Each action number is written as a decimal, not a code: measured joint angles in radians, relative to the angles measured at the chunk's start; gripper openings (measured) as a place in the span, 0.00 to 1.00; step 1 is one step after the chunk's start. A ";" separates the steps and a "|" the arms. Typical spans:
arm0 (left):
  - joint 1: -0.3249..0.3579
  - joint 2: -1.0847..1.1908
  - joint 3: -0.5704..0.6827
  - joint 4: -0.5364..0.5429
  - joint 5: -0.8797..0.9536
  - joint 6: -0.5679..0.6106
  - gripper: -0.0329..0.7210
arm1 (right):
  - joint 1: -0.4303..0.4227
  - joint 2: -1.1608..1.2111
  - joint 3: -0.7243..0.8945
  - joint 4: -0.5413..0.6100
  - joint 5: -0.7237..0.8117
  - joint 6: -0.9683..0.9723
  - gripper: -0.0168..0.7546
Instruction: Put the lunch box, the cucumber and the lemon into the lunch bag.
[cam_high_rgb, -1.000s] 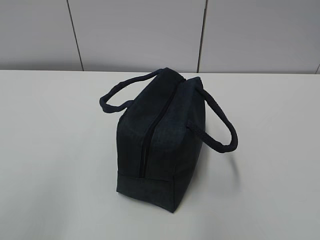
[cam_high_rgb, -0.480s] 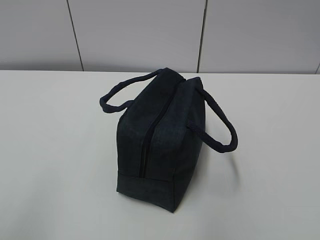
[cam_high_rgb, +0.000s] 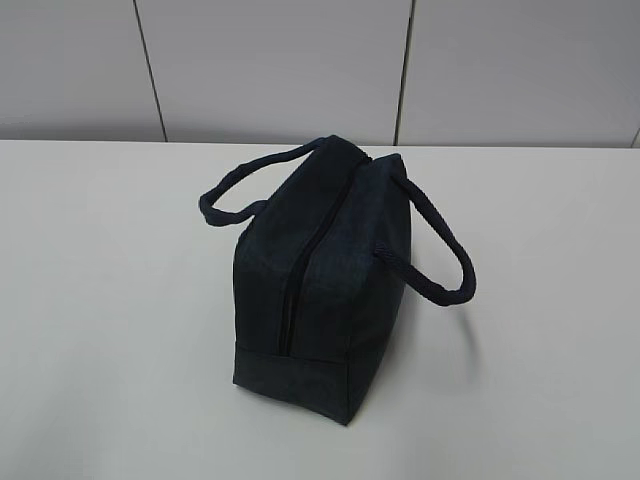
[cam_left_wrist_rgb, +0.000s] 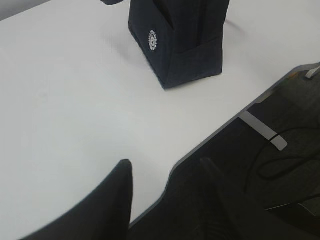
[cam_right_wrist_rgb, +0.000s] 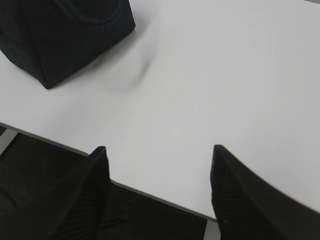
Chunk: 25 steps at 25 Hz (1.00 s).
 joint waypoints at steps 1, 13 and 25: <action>0.000 0.000 0.000 0.004 -0.002 0.000 0.43 | 0.000 0.000 0.017 -0.002 -0.012 -0.002 0.64; 0.000 0.000 0.002 0.080 -0.005 0.000 0.39 | 0.000 0.000 0.080 -0.012 -0.093 -0.010 0.64; 0.000 -0.004 0.004 0.083 -0.005 0.000 0.37 | 0.000 0.000 0.080 -0.018 -0.100 -0.010 0.64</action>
